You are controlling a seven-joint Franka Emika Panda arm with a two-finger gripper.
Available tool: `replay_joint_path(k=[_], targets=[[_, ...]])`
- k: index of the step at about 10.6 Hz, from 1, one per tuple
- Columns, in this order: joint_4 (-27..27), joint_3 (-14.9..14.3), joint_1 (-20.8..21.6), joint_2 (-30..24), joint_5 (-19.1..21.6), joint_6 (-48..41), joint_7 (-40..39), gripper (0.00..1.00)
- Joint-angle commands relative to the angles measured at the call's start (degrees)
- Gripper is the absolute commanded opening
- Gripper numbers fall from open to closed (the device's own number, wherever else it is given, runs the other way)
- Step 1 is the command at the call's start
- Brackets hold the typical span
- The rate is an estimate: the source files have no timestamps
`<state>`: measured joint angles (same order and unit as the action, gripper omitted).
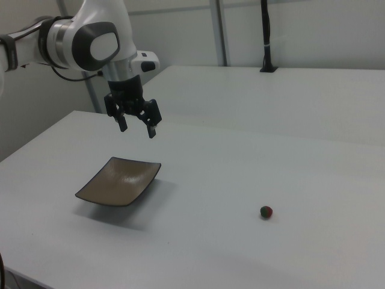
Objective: Strawberries on a ceramic plate
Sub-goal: 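Move the open gripper toward the small red strawberry on the table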
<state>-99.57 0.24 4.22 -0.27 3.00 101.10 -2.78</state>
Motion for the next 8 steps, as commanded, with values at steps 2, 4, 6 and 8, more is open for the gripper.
replay_joint_path(k=[2, 4, 6, 8], targets=[[-0.5, -0.6, 0.7, -0.4, -0.7, 1.6, 0.8, 1.00], [-0.4, -0.6, 0.6, -0.4, -0.8, 1.5, 0.8, 1.00], [-0.4, -0.6, 0.6, -0.4, -0.8, 1.4, 0.9, 1.00], [0.9, -0.6, -0.8, -0.3, -0.7, 1.3, 0.8, 1.00]])
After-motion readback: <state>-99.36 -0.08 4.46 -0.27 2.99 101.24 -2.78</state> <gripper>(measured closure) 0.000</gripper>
